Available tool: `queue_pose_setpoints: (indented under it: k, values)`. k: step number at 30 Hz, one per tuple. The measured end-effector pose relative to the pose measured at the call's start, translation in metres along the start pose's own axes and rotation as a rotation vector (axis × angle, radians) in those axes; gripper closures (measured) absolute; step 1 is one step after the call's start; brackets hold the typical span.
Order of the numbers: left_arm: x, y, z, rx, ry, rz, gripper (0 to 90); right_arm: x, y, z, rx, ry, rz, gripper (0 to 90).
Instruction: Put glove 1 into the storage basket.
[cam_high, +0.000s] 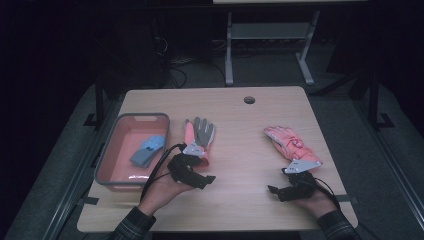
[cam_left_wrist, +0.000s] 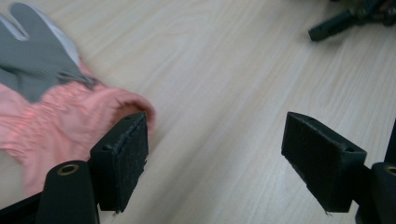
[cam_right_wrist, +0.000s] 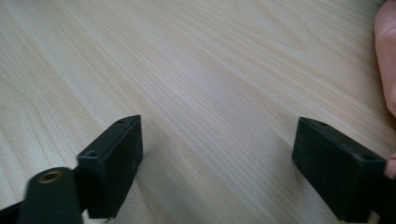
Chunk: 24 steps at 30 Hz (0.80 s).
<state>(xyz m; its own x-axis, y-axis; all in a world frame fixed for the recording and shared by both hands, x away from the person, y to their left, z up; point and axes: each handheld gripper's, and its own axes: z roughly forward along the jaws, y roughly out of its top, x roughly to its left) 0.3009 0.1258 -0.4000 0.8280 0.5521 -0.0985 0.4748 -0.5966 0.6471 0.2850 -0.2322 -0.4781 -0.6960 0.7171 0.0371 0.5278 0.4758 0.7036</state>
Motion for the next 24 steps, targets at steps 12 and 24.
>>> queue_pose_setpoints:
  k: [12,24]
  values:
    - [-0.006,-0.037,0.017,0.002,0.033,0.013,22.5,0.007,0.023,0.004,-0.025,0.092,0.001,45.9]
    - [-0.007,-0.064,0.032,0.03,0.078,0.053,17.9,0.033,0.059,0.032,-0.043,0.216,-0.034,55.1]
